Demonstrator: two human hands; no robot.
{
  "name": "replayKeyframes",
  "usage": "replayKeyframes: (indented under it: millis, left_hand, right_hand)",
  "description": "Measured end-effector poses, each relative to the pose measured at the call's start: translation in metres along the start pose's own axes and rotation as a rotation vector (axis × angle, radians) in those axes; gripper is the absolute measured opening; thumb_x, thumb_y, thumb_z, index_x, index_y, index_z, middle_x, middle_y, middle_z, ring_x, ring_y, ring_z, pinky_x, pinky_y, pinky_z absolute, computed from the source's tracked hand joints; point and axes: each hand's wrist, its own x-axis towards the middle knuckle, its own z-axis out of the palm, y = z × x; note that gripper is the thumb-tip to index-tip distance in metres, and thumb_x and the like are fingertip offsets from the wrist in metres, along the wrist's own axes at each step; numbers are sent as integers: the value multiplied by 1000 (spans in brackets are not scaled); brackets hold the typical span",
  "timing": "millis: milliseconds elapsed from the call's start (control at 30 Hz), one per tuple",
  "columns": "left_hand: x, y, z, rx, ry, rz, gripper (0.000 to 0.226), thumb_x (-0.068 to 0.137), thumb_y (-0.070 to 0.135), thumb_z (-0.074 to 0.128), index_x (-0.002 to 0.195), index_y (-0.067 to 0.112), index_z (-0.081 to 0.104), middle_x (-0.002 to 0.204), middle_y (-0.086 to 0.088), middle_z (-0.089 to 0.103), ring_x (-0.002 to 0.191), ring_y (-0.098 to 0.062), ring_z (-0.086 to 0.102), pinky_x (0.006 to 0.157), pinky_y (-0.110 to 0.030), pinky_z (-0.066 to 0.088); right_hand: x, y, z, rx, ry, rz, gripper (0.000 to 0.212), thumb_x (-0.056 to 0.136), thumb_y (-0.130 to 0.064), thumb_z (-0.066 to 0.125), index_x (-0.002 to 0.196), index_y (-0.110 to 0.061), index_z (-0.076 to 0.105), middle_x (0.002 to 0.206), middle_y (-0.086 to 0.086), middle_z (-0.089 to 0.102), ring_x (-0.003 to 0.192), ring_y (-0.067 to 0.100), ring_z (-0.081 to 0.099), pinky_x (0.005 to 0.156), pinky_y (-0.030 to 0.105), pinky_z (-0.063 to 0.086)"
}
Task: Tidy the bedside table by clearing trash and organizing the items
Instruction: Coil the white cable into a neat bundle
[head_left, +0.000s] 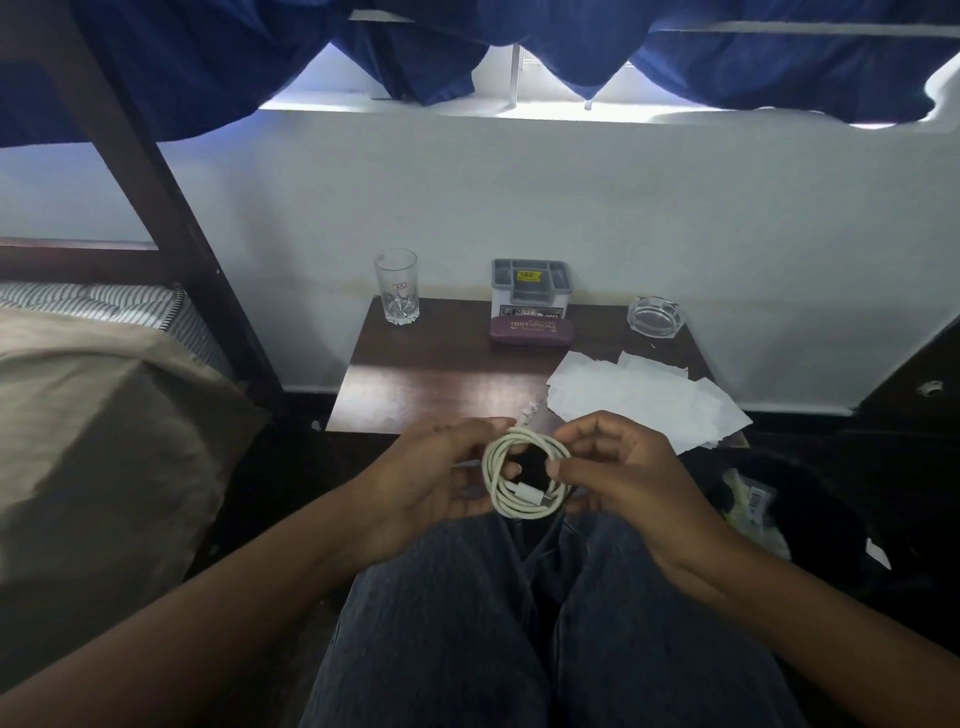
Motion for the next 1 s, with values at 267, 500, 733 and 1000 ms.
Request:
replayKeyframes:
  millis: [267,500,733,1000]
  left_hand:
    - [0,0,-1,253,-1,66,20,93,29,52,92,22,71,88,0,73,86,-14,67,76,-31,56]
    - [26,25,0,223,-2,73,25,96,28,47,101,18,70,94,0,72,89,-17,67,80,-32,55]
    - [81,49,21,176,137,220,20,93,10,47,95,11,67,93,-7,69,81,-18,66,70,-28,54]
    - [176,37,34,-65,356,310,18,94,5,46,94,7,64,86,-4,71,74,-17,67,66,-27,55]
  right_hand:
    - [5,-1,-5,-86,23,-80,12,77,2,70,88,-4,71,83,16,70,67,16,66,55,23,53]
    - [29,-7,-14,-174,118,-168,11,76,0,71,84,-7,72,84,15,70,69,24,67,61,36,59]
    - [81,-8,-33,-110,221,-162,16,76,5,68,74,-10,69,74,13,67,55,18,61,51,25,55]
    - [171,29,-61,99,444,-65,7,76,5,67,78,-1,70,71,13,66,59,20,61,48,25,53]
